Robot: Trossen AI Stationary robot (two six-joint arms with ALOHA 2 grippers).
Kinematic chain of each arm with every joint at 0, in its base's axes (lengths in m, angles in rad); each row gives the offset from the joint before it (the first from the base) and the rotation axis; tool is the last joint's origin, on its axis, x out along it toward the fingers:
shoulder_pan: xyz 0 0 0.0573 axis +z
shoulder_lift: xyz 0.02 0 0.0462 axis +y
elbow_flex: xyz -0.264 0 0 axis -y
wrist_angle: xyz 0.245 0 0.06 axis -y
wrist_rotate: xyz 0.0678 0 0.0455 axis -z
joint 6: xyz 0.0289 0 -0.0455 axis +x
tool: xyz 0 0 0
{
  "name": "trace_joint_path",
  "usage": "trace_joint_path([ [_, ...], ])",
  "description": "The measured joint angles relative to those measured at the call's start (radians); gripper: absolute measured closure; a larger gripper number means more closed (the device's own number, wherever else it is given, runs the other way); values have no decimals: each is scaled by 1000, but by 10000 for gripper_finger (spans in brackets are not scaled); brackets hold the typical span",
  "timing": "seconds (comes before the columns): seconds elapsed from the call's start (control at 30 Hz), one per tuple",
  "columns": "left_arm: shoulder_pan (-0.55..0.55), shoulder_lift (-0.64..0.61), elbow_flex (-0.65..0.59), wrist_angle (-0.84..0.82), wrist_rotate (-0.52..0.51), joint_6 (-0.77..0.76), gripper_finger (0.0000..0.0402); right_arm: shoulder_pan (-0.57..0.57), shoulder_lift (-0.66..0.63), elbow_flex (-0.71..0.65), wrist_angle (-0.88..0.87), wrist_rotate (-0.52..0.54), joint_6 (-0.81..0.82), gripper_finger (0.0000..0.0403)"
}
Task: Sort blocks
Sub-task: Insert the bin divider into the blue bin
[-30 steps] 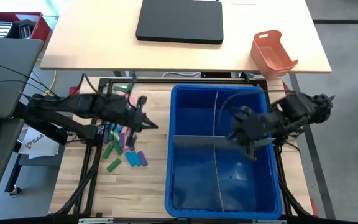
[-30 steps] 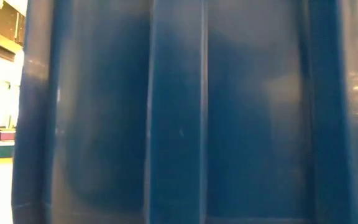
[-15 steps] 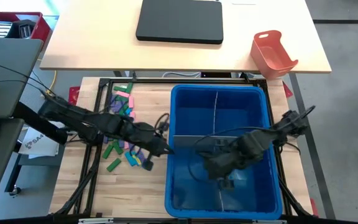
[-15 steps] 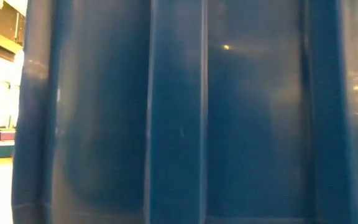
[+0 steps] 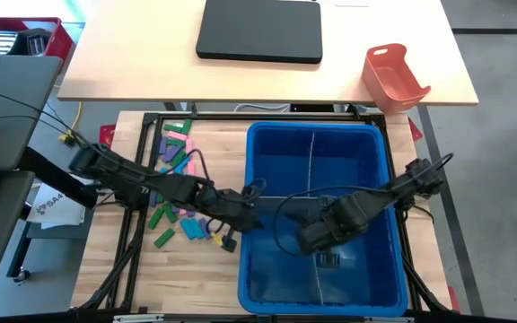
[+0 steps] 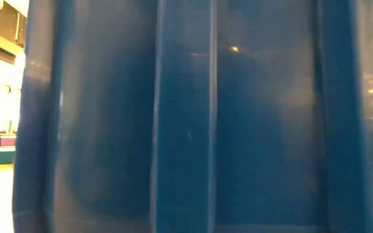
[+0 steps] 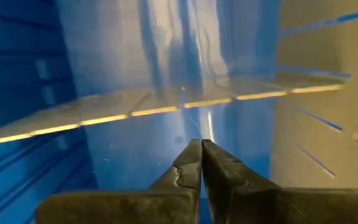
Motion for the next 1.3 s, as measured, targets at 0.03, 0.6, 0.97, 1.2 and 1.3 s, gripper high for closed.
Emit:
trace_joint_path([
  [0.03,0,6,0,2,-9,6,401,4,-1,-26,9,15,-5,400],
  [0.6,-13,-8,4,108,-46,54,401,114,-208,-400,242,138,280,403],
  [0.97,6,-45,101,144,-43,100,401,204,-308,-294,247,666,275,403],
  [1.2,104,-45,85,152,-47,75,401,120,-357,-320,112,777,425,403],
  [1.3,129,-44,62,146,-47,56,401,95,-361,-345,62,745,458,403],
])
